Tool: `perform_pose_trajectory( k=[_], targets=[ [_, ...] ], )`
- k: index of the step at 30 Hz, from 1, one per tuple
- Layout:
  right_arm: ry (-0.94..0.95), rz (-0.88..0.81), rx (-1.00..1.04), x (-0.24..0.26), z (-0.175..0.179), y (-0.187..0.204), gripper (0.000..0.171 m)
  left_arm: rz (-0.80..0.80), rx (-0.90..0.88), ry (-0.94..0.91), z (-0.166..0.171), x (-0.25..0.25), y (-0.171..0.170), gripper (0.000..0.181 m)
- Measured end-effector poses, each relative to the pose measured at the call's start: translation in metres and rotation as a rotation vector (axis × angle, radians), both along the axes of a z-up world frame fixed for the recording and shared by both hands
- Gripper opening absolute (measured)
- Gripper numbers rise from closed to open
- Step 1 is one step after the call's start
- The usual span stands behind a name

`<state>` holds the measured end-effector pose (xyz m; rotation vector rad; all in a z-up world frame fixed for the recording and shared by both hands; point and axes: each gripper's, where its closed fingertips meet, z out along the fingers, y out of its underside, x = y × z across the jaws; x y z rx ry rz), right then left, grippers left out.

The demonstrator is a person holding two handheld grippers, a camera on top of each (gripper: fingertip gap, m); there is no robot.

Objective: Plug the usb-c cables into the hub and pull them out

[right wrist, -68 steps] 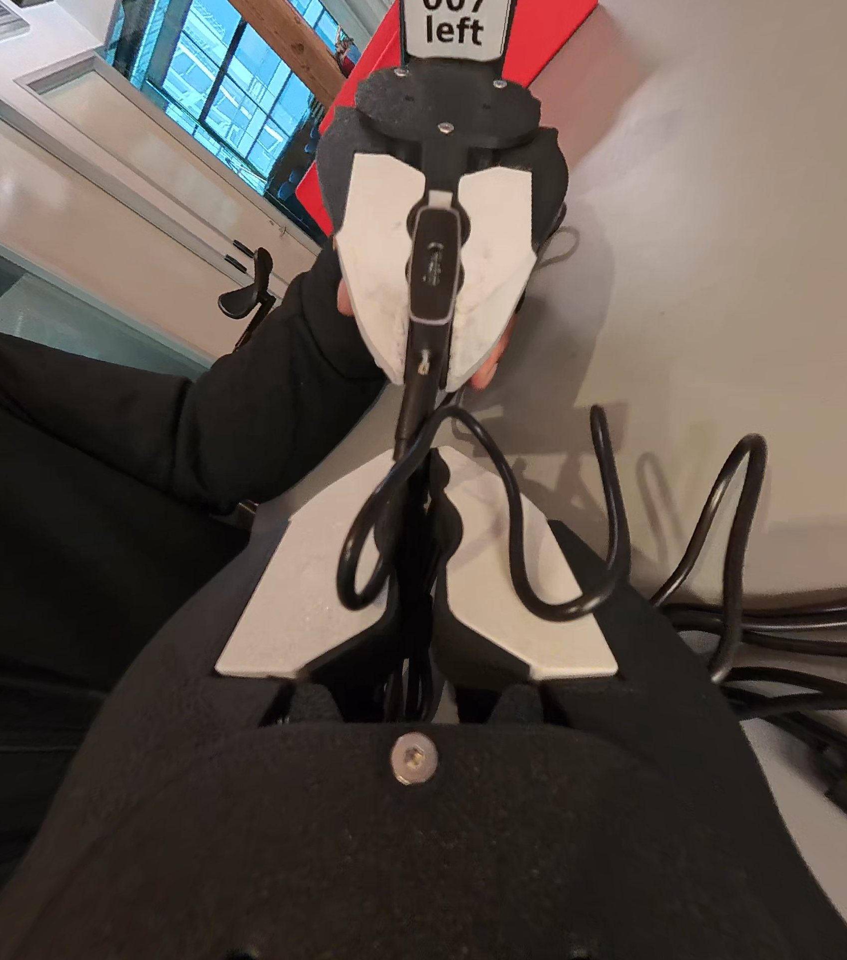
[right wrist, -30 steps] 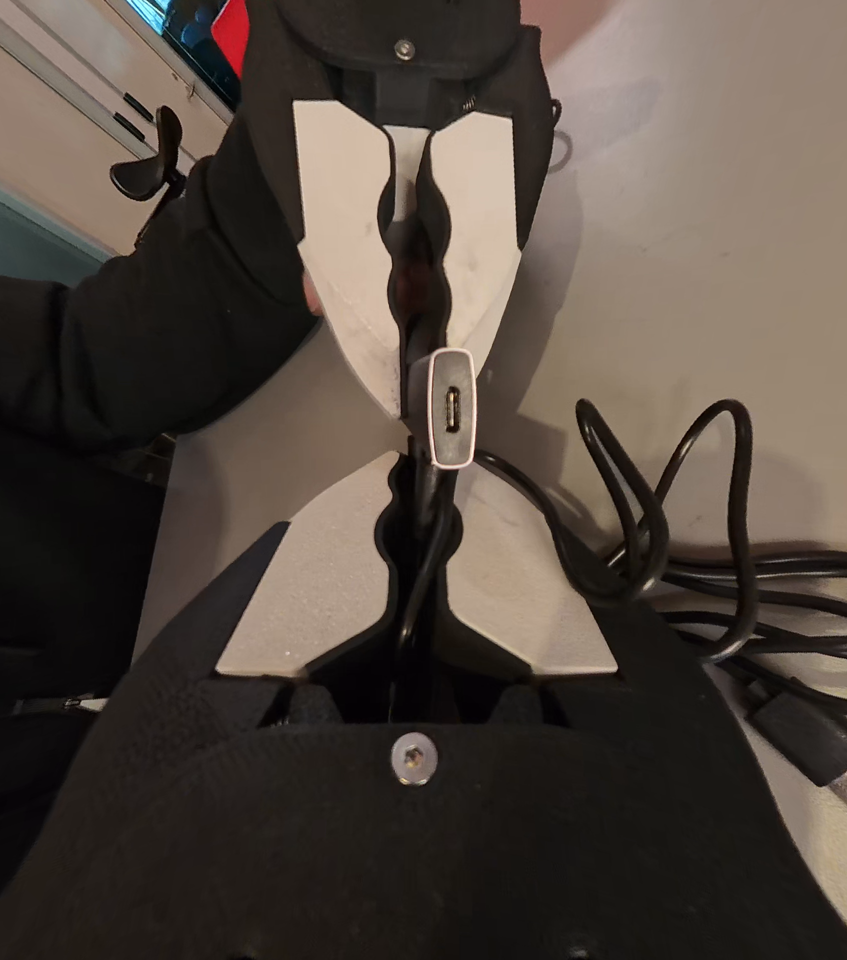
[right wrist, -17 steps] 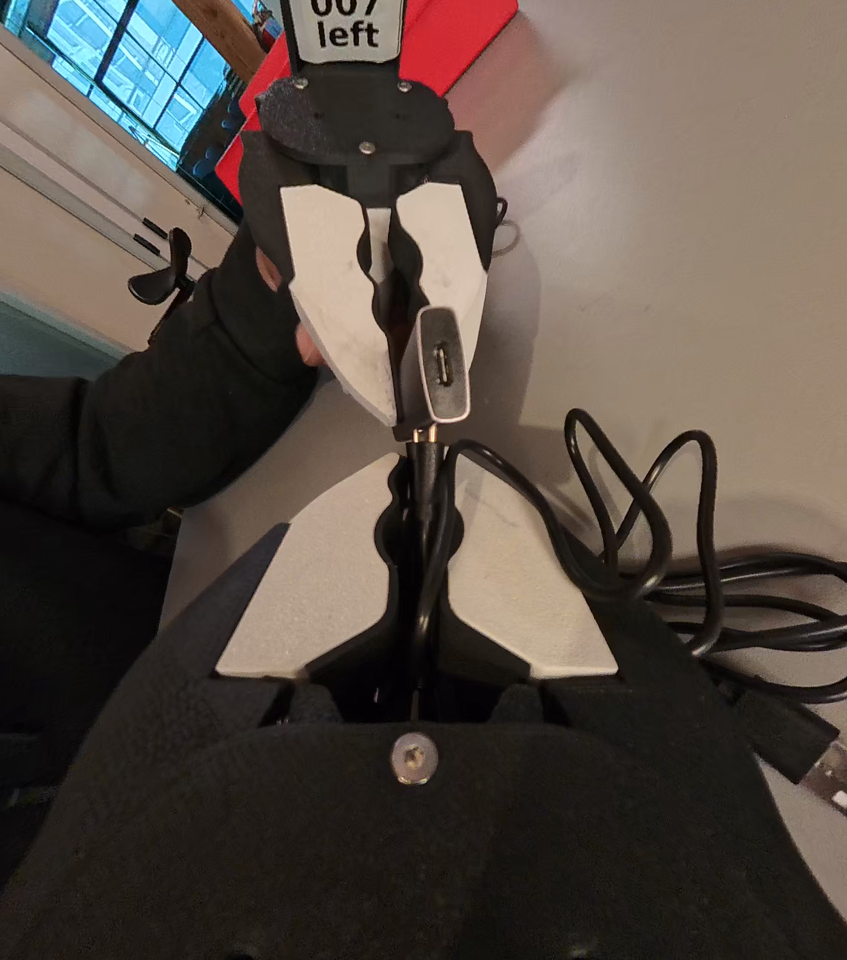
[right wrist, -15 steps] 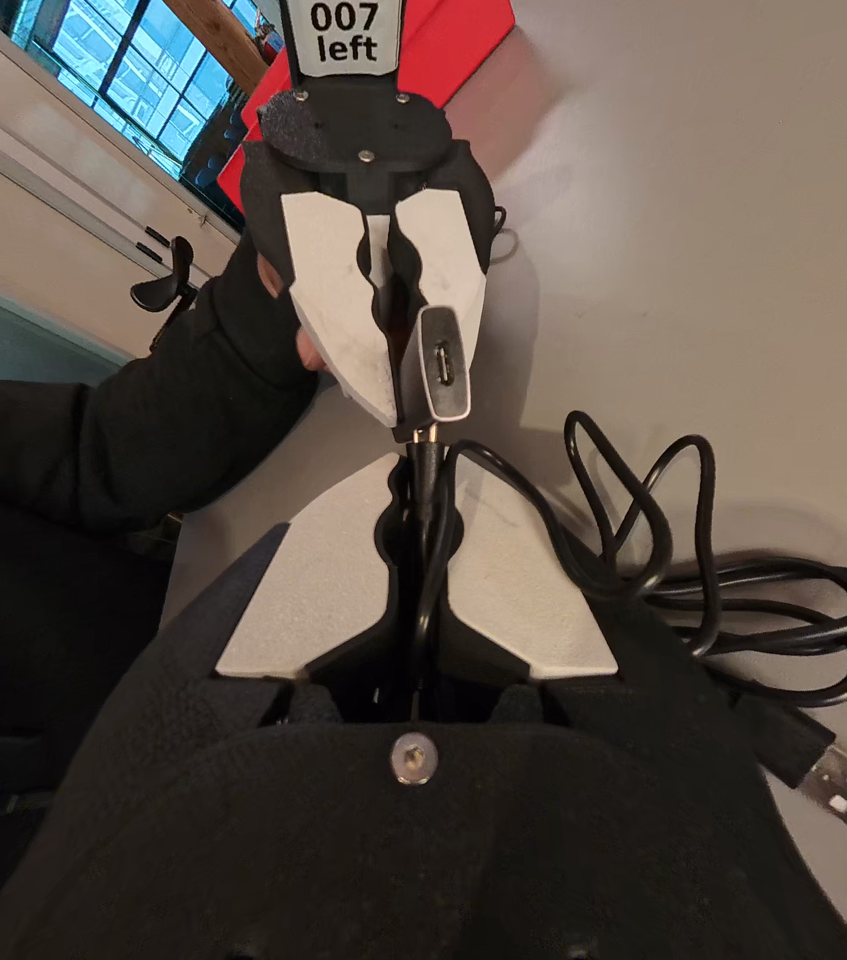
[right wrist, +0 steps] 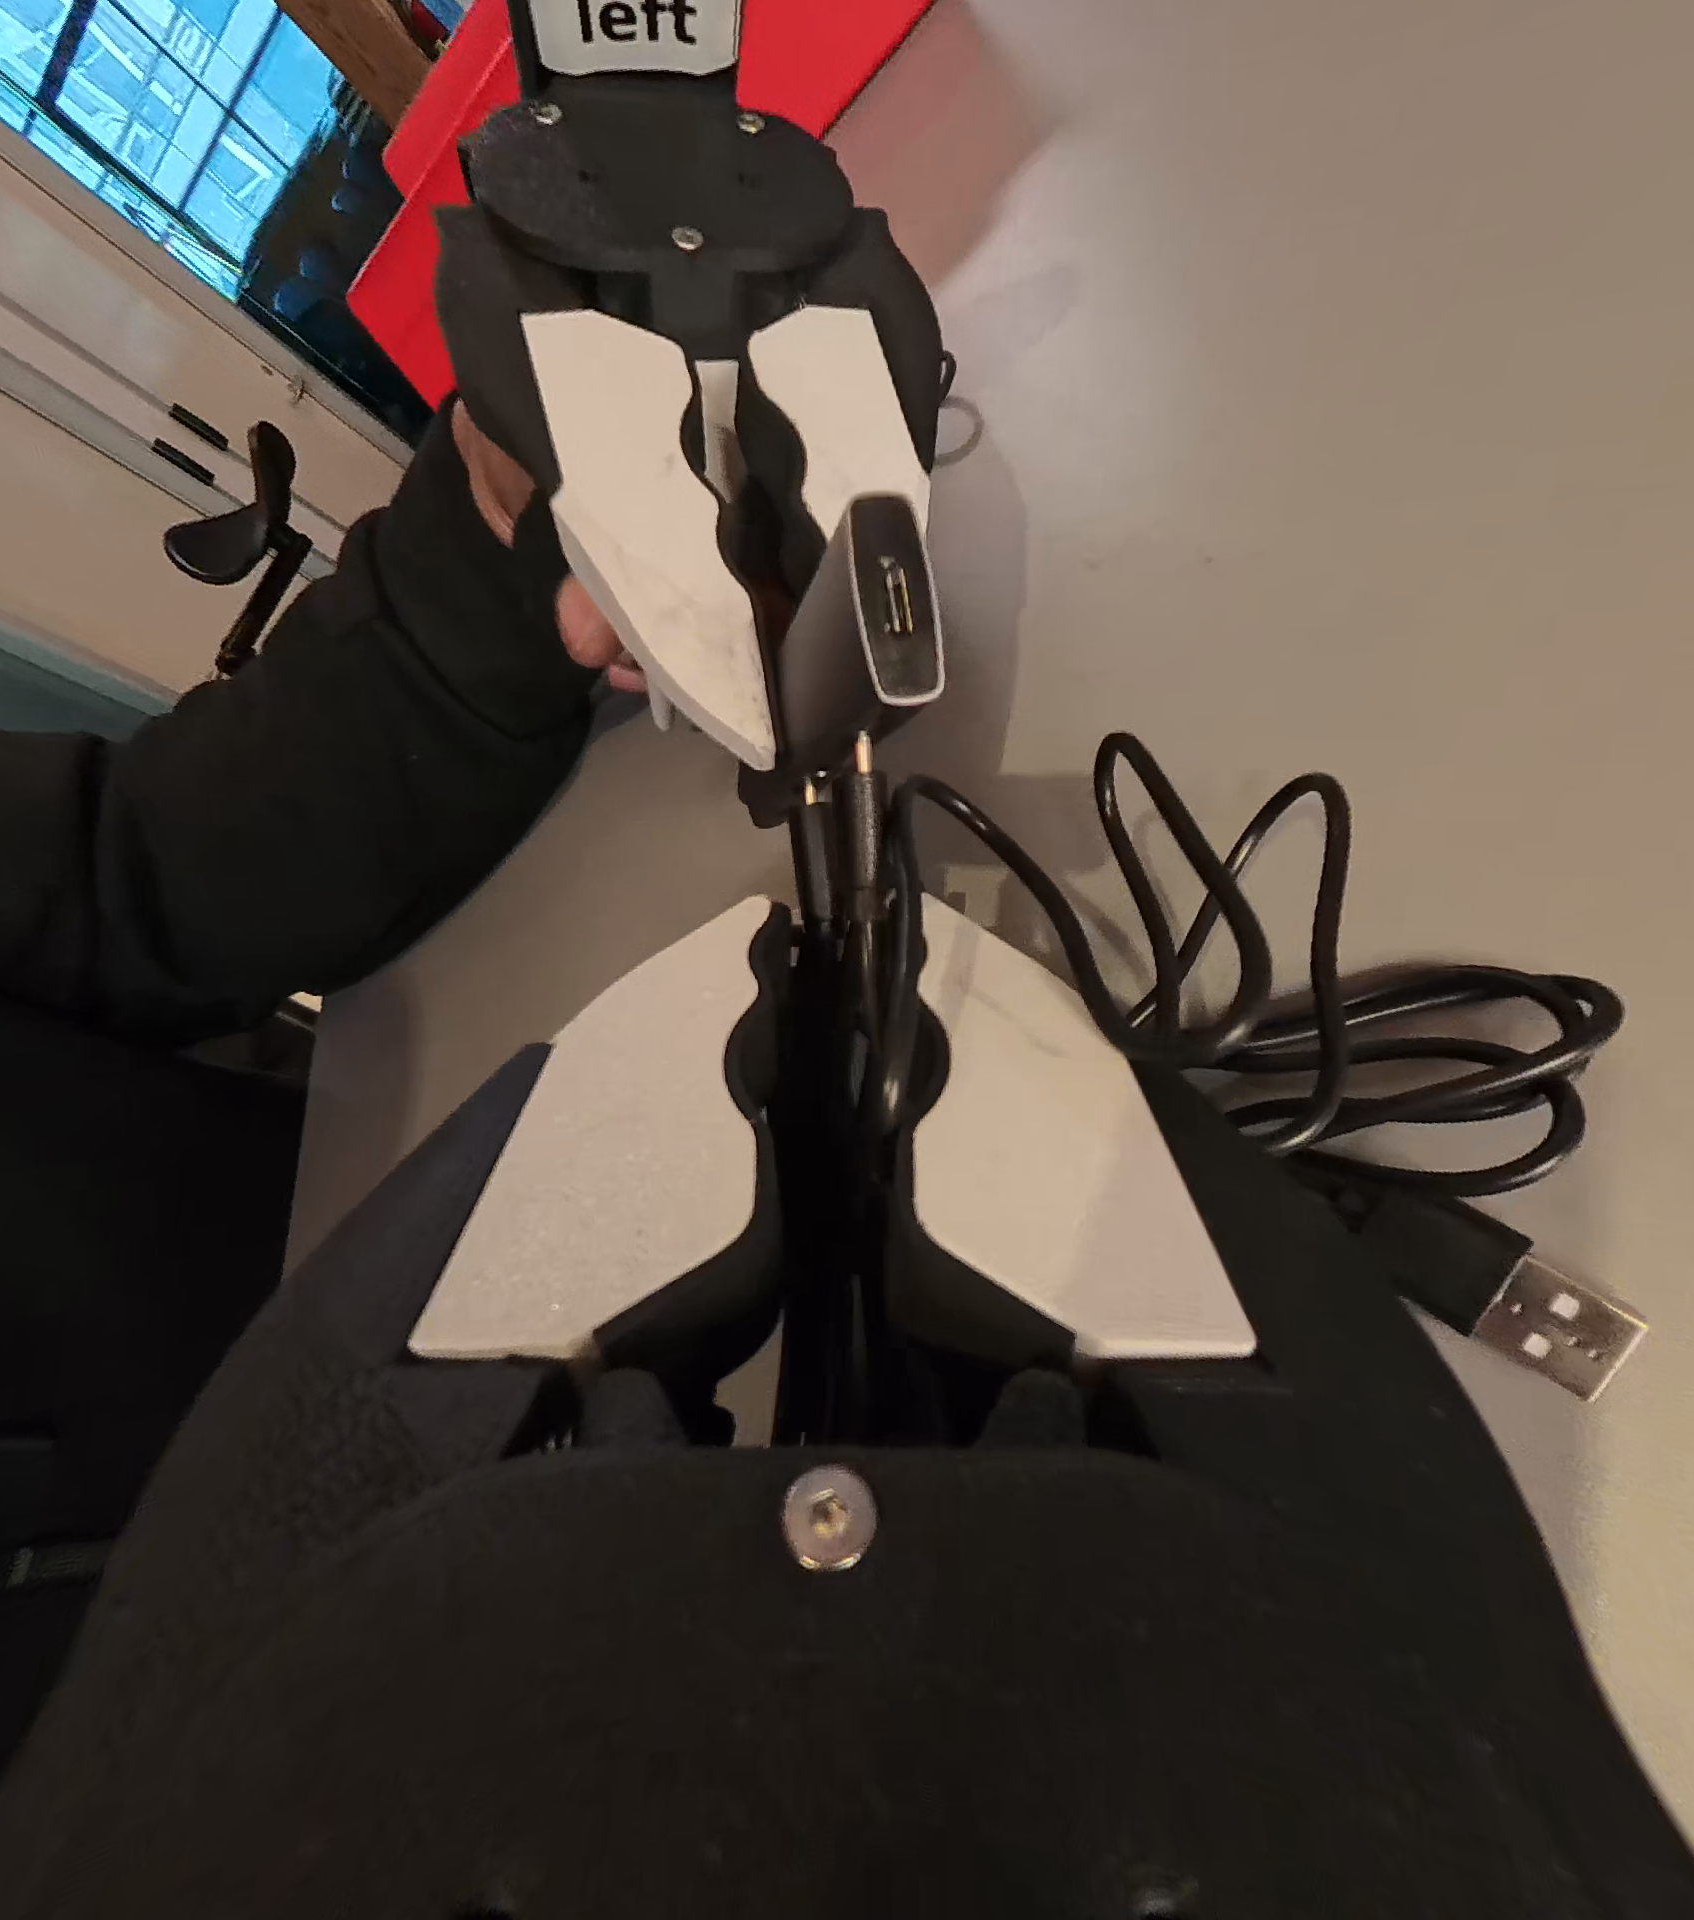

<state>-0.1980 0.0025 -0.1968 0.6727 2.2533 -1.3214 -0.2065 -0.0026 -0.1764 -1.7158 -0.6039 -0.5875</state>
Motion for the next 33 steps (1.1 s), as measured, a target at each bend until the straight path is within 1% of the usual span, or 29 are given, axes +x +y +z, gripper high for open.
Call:
perform_pose_trajectory(
  k=[3, 6, 8, 11, 13, 16, 22, 27, 33],
  targets=[
    [-0.019, 0.009, 0.003, 0.002, -0.001, 0.0, 0.019, 0.0, -0.004, 0.005, 0.0, 0.0, 0.001, 0.009],
    [-0.015, 0.014, -0.038, 0.002, 0.01, 0.005, 0.027, 0.022, 0.01, 0.005, 0.002, -0.004, -0.001, 0.009],
    [0.023, -0.003, -0.024, -0.002, 0.012, 0.011, 0.03, 0.042, 0.029, 0.009, 0.004, -0.008, -0.002, 0.009],
    [0.133, -0.027, 0.066, -0.007, 0.003, 0.013, 0.033, 0.087, 0.041, 0.017, 0.006, -0.016, -0.003, 0.009],
    [0.206, -0.07, 0.119, -0.014, 0.0, 0.01, 0.032, 0.109, 0.05, 0.025, 0.008, -0.02, -0.002, 0.009],
    [0.267, -0.099, 0.156, -0.019, -0.003, 0.008, 0.028, 0.113, 0.047, 0.029, 0.008, -0.021, -0.002, 0.009],
    [0.289, -0.083, 0.165, -0.018, -0.006, 0.004, 0.022, 0.112, 0.042, 0.031, 0.007, -0.021, -0.001, 0.009],
    [0.342, -0.109, 0.233, -0.022, -0.013, 0.001, 0.019, 0.125, 0.022, 0.031, 0.005, -0.022, -0.001, 0.009],
    [0.405, -0.116, 0.228, -0.024, -0.007, -0.001, 0.017, 0.131, 0.048, 0.049, 0.009, -0.022, -0.003, 0.009]
  ],
)
